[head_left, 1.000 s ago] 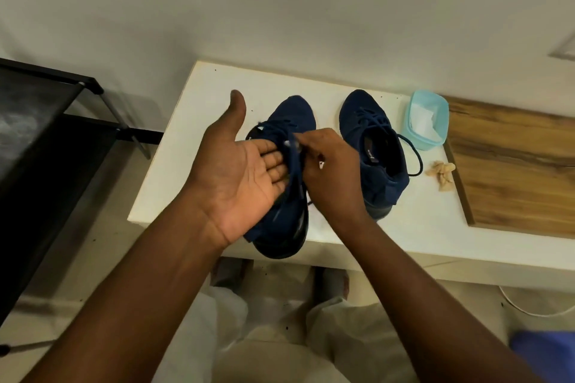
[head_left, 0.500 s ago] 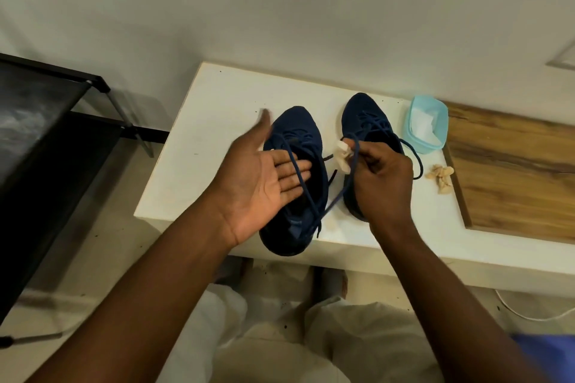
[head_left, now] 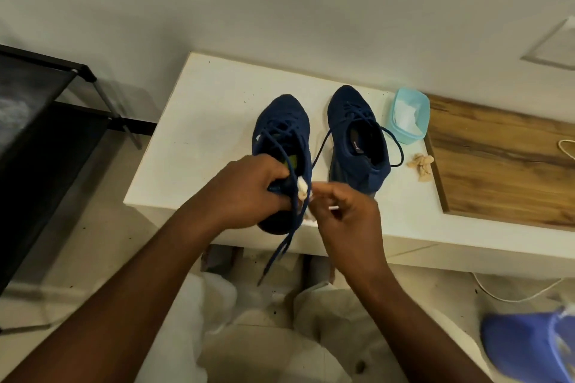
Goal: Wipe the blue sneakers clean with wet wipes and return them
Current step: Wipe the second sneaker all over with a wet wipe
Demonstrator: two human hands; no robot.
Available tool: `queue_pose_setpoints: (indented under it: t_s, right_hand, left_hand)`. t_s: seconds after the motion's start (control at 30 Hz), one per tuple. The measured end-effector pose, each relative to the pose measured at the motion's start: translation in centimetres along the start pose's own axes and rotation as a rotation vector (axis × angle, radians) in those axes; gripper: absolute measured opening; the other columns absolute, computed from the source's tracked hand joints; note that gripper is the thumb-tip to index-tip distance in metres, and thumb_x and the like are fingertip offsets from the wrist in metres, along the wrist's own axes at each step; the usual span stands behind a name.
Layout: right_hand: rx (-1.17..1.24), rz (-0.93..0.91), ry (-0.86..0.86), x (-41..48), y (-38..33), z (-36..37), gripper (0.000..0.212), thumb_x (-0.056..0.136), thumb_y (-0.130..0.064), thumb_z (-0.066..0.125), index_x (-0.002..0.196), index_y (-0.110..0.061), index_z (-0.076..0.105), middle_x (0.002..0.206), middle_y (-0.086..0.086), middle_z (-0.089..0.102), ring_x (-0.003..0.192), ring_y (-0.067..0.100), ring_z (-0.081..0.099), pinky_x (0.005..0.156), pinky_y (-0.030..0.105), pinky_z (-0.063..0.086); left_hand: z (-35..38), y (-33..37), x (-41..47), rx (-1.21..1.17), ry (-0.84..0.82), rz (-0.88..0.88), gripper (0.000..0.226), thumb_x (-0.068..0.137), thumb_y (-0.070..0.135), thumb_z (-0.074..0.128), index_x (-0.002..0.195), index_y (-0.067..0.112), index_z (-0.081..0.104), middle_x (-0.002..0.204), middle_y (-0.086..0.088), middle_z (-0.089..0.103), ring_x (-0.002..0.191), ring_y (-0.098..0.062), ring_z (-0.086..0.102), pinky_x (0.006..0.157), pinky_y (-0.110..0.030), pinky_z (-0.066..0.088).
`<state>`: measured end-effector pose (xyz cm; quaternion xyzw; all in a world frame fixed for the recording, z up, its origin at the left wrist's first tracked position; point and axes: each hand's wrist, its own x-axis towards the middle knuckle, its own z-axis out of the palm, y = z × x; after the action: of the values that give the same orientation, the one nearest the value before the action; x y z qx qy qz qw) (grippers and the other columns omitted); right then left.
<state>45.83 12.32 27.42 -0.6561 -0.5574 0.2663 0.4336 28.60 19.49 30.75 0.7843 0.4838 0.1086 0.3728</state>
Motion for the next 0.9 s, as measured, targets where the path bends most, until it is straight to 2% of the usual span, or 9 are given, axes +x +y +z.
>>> queue_pose_setpoints:
  t_s: [0.1, 0.2, 0.27, 0.33, 0.43, 0.5, 0.63, 0.77, 0.9]
  right_hand:
    - [-0.026, -0.091, 0.160, 2.4, -0.9, 0.2, 0.024, 0.092, -0.001, 0.061, 0.105, -0.016, 0.073, 0.099, -0.004, 0.070, 0.091, 0.006, 0.067, 0.080, 0.024, 0.056]
    - [-0.166, -0.328, 0.149, 1.5, -2.4, 1.3, 0.023, 0.091, 0.004, 0.061, 0.104, -0.011, 0.073, 0.098, 0.001, 0.066, 0.091, 0.010, 0.062, 0.078, 0.020, 0.051]
    - [-0.235, -0.410, 0.114, 1.6, -2.1, 1.0, 0.026, 0.089, 0.006, 0.063, 0.106, -0.010, 0.074, 0.100, 0.003, 0.066, 0.092, 0.012, 0.061, 0.080, 0.019, 0.050]
    - [-0.243, -0.322, 0.210, 4.2, -1.1, -0.1, 0.028, 0.089, 0.005, 0.063, 0.105, -0.014, 0.075, 0.100, 0.002, 0.067, 0.091, 0.006, 0.061, 0.081, 0.022, 0.052]
    - [-0.214, -0.282, 0.250, 5.2, -1.0, -0.9, 0.027, 0.090, 0.005, 0.061, 0.103, -0.014, 0.076, 0.099, 0.001, 0.068, 0.091, 0.004, 0.062, 0.082, 0.024, 0.053]
    - [-0.209, -0.394, 0.157, 3.1, -1.6, 0.3, 0.025, 0.087, 0.008, 0.063, 0.101, -0.009, 0.075, 0.100, 0.004, 0.068, 0.094, 0.012, 0.063, 0.084, 0.021, 0.051]
    - [-0.309, -0.564, 0.016, 1.5, -1.4, 0.5, 0.021, 0.088, -0.001, 0.061, 0.103, -0.009, 0.074, 0.103, 0.006, 0.066, 0.098, 0.017, 0.058, 0.086, 0.017, 0.045]
    - [-0.400, -0.397, 0.161, 4.0, -0.8, -0.9, 0.025, 0.089, 0.003, 0.059, 0.102, -0.014, 0.072, 0.102, 0.001, 0.062, 0.097, 0.014, 0.054, 0.081, 0.019, 0.046]
    - [-0.424, -0.486, -0.039, 1.5, -0.7, 0.6, 0.020, 0.090, -0.007, 0.055, 0.101, -0.012, 0.072, 0.103, 0.002, 0.064, 0.098, 0.013, 0.053, 0.083, 0.012, 0.042]
  left_hand:
    - [0.4, 0.7, 0.4, -0.343, 0.075, -0.034, 0.013, 0.086, 0.030, 0.078, 0.098, 0.026, 0.076, 0.087, 0.006, 0.076, 0.084, -0.013, 0.072, 0.082, -0.041, 0.060]
    - [0.2, 0.5, 0.5, -0.518, 0.131, -0.104, 0.010, 0.086, 0.012, 0.076, 0.094, 0.008, 0.074, 0.088, -0.012, 0.075, 0.087, -0.030, 0.071, 0.087, -0.052, 0.057]
    - [-0.2, 0.3, 0.5, -0.581, 0.100, -0.120, 0.011, 0.086, 0.006, 0.074, 0.097, 0.009, 0.075, 0.090, -0.007, 0.076, 0.089, -0.024, 0.073, 0.087, -0.043, 0.058]
    - [-0.4, 0.6, 0.3, -0.644, 0.039, -0.095, 0.026, 0.087, 0.001, 0.073, 0.107, 0.016, 0.076, 0.094, 0.003, 0.079, 0.092, -0.012, 0.074, 0.083, -0.024, 0.057]
    - [-0.1, 0.8, 0.4, -0.692, 0.016, -0.072, 0.039, 0.083, -0.008, 0.072, 0.112, 0.018, 0.073, 0.097, 0.005, 0.079, 0.094, -0.009, 0.074, 0.081, -0.019, 0.057]
    - [0.1, 0.3, 0.6, -0.665, 0.052, -0.085, 0.048, 0.079, -0.011, 0.074, 0.114, 0.020, 0.072, 0.098, 0.005, 0.079, 0.093, -0.011, 0.074, 0.085, -0.024, 0.059]
    - [-0.1, -0.6, 0.6, -0.606, 0.035, -0.100, 0.078, 0.075, -0.014, 0.076, 0.141, 0.022, 0.055, 0.120, 0.013, 0.072, 0.106, -0.008, 0.070, 0.095, -0.030, 0.057]
    - [0.1, -0.4, 1.0, -0.767, 0.029, -0.051, 0.078, 0.076, -0.026, 0.066, 0.141, 0.017, 0.055, 0.128, 0.006, 0.070, 0.116, -0.008, 0.067, 0.090, -0.026, 0.057]
    - [0.7, -0.8, 1.2, -0.619, 0.062, -0.017, 0.064, 0.083, -0.021, 0.062, 0.135, 0.016, 0.063, 0.118, 0.010, 0.074, 0.109, -0.002, 0.069, 0.095, -0.024, 0.056]
